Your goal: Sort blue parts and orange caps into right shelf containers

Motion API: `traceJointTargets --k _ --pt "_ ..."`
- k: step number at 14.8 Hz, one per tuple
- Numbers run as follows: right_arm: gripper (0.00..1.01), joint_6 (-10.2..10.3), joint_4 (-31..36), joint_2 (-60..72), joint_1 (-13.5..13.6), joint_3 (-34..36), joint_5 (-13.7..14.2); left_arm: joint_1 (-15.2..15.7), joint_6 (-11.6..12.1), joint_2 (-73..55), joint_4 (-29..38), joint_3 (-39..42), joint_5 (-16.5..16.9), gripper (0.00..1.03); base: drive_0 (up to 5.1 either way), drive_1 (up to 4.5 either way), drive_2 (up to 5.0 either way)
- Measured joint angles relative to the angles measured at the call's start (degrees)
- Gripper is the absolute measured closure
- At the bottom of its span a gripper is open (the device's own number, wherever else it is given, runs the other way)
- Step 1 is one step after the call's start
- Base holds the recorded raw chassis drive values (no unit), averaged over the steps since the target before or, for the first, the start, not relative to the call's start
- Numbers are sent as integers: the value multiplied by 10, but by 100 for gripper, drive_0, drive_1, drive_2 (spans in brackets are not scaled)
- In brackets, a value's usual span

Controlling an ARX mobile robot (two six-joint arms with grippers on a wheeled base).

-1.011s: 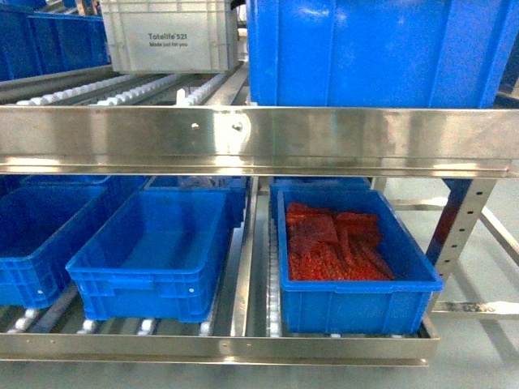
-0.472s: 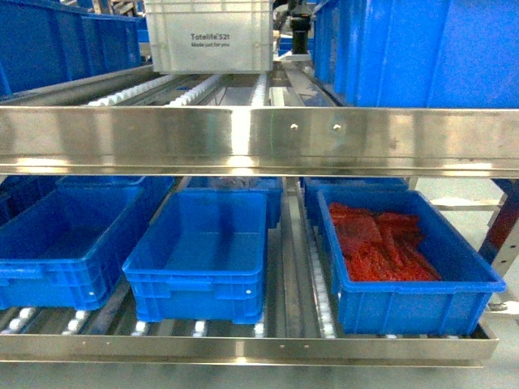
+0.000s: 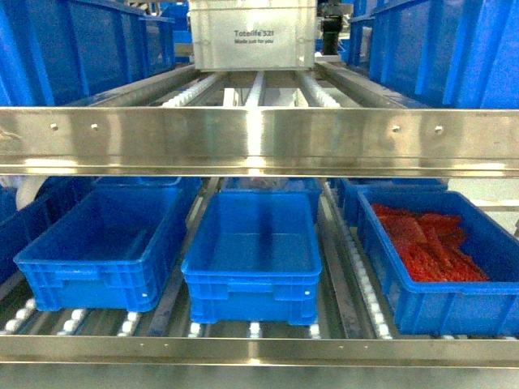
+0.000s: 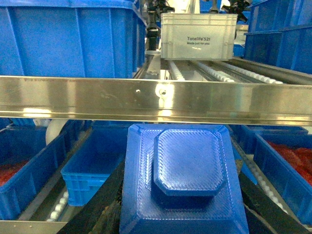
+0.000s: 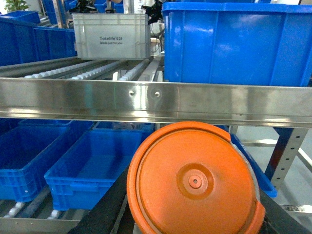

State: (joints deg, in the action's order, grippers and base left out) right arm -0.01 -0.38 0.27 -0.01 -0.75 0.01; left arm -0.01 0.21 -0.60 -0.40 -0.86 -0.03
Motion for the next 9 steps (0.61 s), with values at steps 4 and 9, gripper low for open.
traceJointTargets --k 4,9 --pt "57 0 -1 0 0 0 0 0 0 0 0 0 0 59 -488 258 258" --pt "57 0 0 0 0 0 0 0 0 0 0 0 0 59 -487 258 258"
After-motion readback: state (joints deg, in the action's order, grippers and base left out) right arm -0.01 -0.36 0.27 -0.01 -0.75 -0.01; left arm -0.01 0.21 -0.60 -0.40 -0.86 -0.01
